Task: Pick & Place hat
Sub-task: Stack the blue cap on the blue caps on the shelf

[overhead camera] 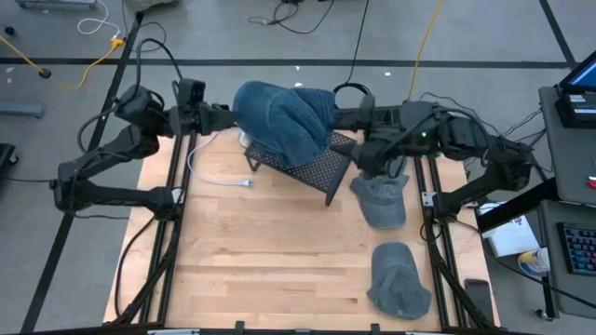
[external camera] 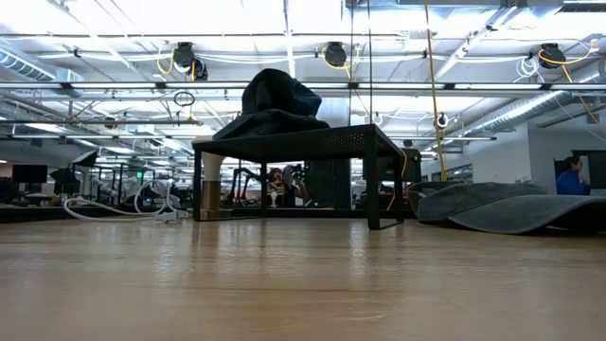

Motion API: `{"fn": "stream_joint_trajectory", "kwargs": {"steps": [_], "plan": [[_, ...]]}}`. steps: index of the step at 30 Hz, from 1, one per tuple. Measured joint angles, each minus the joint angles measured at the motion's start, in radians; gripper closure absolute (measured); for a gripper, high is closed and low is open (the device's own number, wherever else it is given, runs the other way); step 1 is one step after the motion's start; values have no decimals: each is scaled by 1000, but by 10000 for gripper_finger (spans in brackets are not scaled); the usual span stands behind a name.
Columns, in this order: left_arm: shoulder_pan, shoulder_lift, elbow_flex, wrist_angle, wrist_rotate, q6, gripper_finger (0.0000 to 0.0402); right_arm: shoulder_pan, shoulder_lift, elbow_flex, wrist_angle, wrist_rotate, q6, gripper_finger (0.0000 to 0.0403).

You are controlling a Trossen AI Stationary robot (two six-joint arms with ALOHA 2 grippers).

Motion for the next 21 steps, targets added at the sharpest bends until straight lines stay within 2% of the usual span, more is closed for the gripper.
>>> {"fn": "stream_joint_trajectory", "kwargs": {"steps": [4,7,17,19,21], "plan": [[26,5,0,-3,22,-23,394,37,10,2,43,15,-36,149],[27,7,0,-7,25,-25,394,42,14,1,39,17,-41,169],[9,13,0,-5,22,-22,394,41,13,1,45,66,-18,359],[9,13,0,-4,20,-23,394,41,12,1,41,65,-16,378],[9,13,0,-5,13,-26,394,42,11,1,26,64,-32,381]]}}
